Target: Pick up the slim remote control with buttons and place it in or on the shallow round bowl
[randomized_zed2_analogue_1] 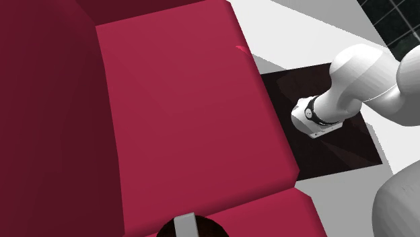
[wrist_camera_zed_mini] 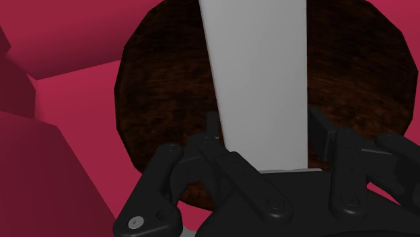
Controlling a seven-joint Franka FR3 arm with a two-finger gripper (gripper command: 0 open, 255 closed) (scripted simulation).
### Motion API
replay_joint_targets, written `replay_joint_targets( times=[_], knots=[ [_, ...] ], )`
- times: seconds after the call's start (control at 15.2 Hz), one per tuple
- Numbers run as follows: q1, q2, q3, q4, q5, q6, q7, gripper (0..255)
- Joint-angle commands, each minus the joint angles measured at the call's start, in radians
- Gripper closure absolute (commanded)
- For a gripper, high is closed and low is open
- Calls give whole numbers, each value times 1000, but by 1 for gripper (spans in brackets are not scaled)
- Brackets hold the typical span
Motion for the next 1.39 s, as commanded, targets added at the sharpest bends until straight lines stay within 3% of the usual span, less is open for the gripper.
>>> replay_joint_targets(
  times=[0.0, 0.26, 0.33, 0.66, 0.92, 1.32],
  knots=[
    [0, 1, 0, 0, 0, 2, 0, 255],
    [0, 1, 0, 0, 0, 2, 0, 255],
    [0, 1, 0, 0, 0, 2, 0, 0],
    [0, 1, 0, 0, 0, 2, 0, 0],
    [2, -44, -2, 66, -6, -109, 4, 0],
    [2, -44, -2, 66, -6, -109, 4, 0]
  ],
)
